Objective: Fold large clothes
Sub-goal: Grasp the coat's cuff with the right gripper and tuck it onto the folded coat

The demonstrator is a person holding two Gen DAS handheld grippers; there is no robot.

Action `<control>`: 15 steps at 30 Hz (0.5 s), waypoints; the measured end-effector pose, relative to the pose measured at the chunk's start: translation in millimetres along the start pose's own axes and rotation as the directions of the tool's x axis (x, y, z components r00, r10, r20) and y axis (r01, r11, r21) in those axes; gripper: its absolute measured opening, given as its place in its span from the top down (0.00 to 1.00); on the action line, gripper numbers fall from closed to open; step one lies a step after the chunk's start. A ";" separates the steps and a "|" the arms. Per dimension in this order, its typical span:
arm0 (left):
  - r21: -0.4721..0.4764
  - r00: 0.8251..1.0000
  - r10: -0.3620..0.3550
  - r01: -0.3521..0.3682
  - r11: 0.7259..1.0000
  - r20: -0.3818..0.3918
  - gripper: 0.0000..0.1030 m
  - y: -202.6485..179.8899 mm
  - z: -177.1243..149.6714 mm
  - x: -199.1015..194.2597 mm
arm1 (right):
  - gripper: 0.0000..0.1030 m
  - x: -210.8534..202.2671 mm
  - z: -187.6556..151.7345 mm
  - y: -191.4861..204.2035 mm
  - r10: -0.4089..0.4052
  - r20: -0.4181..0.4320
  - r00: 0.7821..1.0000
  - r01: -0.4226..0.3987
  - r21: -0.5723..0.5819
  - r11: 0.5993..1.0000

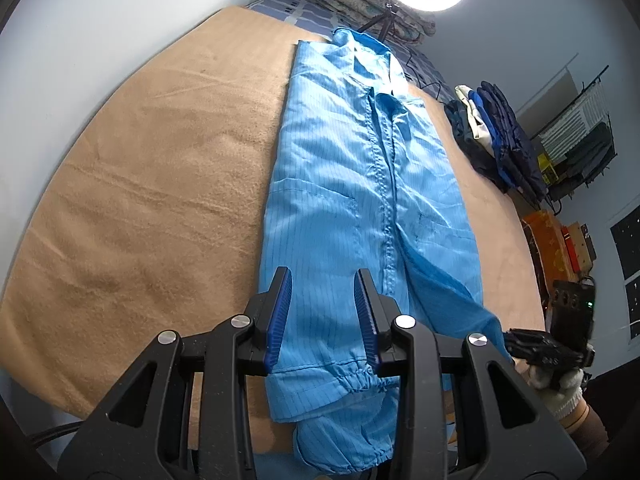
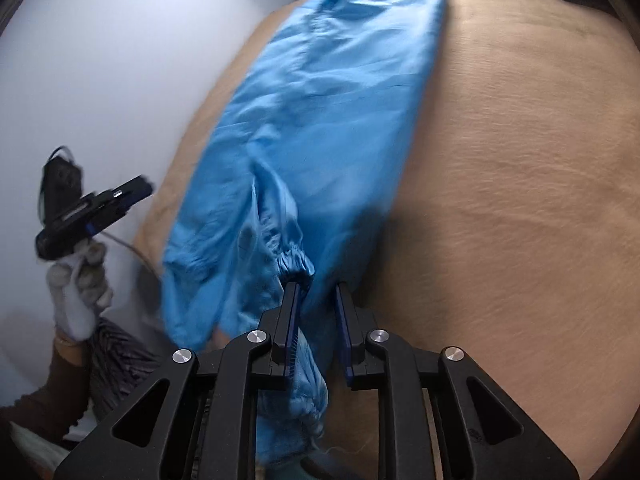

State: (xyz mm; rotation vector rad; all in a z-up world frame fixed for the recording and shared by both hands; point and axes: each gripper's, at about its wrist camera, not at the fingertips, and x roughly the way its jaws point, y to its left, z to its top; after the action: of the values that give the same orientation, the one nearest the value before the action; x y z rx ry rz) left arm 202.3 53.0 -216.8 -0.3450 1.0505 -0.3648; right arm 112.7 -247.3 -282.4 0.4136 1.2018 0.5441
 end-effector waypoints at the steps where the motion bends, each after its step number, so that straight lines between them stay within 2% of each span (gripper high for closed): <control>1: 0.001 1.000 -0.001 0.001 1.000 -0.002 0.69 -0.3 -0.3 0.6 | 0.83 1.6 -1.2 6.2 0.017 -0.005 1.000 -0.017 -0.010 1.000; 2: 0.003 1.000 0.000 0.000 1.000 -0.006 0.69 -1.0 -0.8 2.0 | 0.83 3.8 -3.0 14.8 0.025 -0.013 1.000 -0.026 -0.033 0.999; 5: 0.014 1.000 0.008 -0.008 1.000 -0.018 0.69 -2.3 -2.9 6.0 | 0.83 10.8 -10.1 43.6 -0.076 -0.011 0.997 0.074 -0.151 0.986; 6: 0.016 1.000 0.008 -0.008 1.000 -0.022 0.69 -2.7 -3.8 7.1 | 0.83 14.3 -14.3 51.1 -0.084 -0.022 0.996 0.079 -0.175 0.981; 8: 0.025 1.000 0.011 -0.011 1.000 -0.027 0.69 -4.0 -5.1 9.1 | 0.83 21.5 -21.2 60.5 -0.035 -0.073 0.997 0.021 -0.189 0.982; 10: 0.031 0.999 0.019 -0.019 0.999 -0.028 0.69 -4.1 -6.0 10.0 | 0.83 27.2 -28.2 69.3 -0.041 -0.105 0.994 0.015 -0.237 0.971; 12: 0.027 0.999 0.025 -0.025 0.999 -0.028 0.69 -2.0 -6.3 10.9 | 0.83 25.6 -30.3 72.4 -0.081 -0.088 0.993 0.054 -0.271 0.961; 14: 0.010 0.999 0.030 -0.030 0.999 -0.031 0.68 2.9 -6.8 12.0 | 0.82 16.1 -26.7 62.5 -0.089 -0.048 0.995 0.075 -0.228 0.971; 15: 0.002 0.999 0.032 -0.032 0.999 -0.032 0.63 5.6 -7.1 12.9 | 0.82 10.0 -24.6 56.3 -0.104 -0.019 0.994 0.098 -0.203 0.974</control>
State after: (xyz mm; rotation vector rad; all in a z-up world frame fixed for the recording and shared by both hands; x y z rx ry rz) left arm 202.5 51.4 -232.5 -0.3213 1.0863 -0.3433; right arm 82.1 -195.8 -265.5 0.1713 1.1766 0.5791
